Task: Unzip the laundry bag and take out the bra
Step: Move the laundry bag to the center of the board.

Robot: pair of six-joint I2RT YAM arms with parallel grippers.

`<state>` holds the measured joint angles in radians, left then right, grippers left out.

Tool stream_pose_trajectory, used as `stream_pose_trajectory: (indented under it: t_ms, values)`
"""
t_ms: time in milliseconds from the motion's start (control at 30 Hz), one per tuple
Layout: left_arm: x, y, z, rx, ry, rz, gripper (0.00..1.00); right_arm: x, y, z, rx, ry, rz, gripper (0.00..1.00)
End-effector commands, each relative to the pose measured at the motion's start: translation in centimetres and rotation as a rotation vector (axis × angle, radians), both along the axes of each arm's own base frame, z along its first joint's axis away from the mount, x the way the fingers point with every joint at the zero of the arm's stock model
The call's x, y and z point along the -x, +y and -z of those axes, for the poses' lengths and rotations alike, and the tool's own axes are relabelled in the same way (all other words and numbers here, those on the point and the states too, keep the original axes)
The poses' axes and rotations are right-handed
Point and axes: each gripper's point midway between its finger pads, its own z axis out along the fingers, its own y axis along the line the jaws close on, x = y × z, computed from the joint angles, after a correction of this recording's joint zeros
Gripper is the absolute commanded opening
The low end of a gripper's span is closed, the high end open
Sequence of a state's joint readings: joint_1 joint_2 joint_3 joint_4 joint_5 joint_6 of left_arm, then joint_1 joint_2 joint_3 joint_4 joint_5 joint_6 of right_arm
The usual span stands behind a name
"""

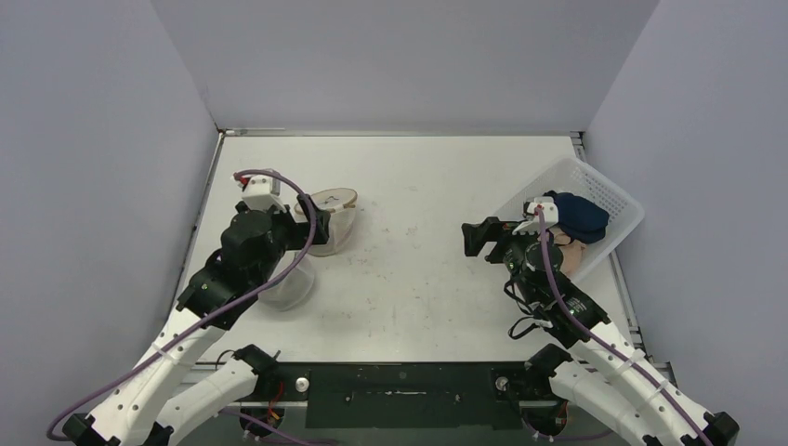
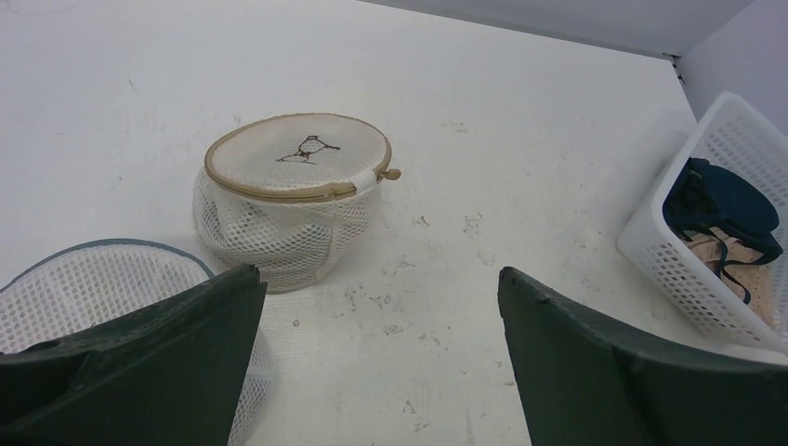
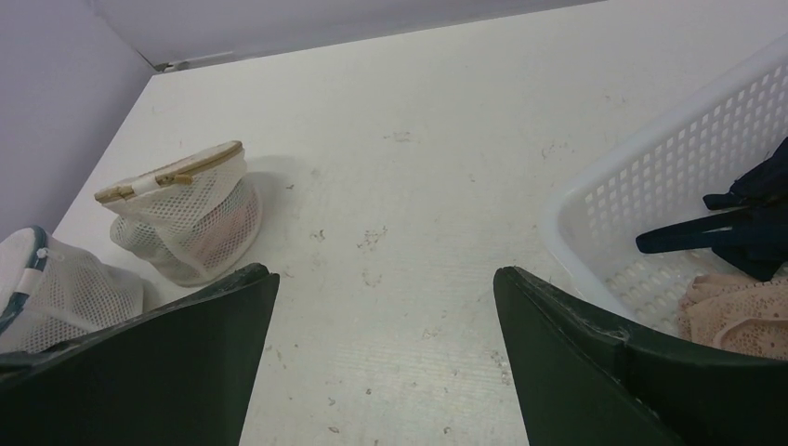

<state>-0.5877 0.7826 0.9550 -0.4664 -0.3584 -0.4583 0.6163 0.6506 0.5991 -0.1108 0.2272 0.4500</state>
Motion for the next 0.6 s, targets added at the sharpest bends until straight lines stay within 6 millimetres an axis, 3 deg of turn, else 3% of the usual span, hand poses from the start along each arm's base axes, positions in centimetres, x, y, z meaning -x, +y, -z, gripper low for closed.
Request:
stream_pose_trajectory:
  t_ms: [0, 67, 133, 233, 367, 567]
  values:
    - [0.1, 0.3, -1.8, 0.024, -0.076, -0.003, 0.96, -0.4, -0.7, -2.2, -0.058, -0.041, 0.059, 0.90]
    - [0.4, 0.3, -1.9, 0.031, -0.089, -0.002, 0.96, -0.6, -1.3, -2.6, -0.114, -0.052, 0.112, 0.90]
    - [0.8, 0.1, -1.9, 0.037, -0.105, 0.011, 0.96, -0.8, -0.2, -3.6, -0.116, -0.070, 0.058, 0.90]
    - [1.2, 0.5, -1.1, 0.027, -0.108, 0.006, 0.96, -1.7, 3.2, -3.9, -0.087, -0.016, -0.074, 0.90]
    - [1.2, 3.1, 0.1, 0.034, -0.102, -0.144, 0.96, -3.6, 7.4, -3.4, -0.137, 0.047, -0.180, 0.93]
    - [2.8, 3.9, 1.0, 0.100, -0.057, -0.166, 0.96, -5.6, 12.4, -1.8, -0.265, 0.115, -0.290, 0.97]
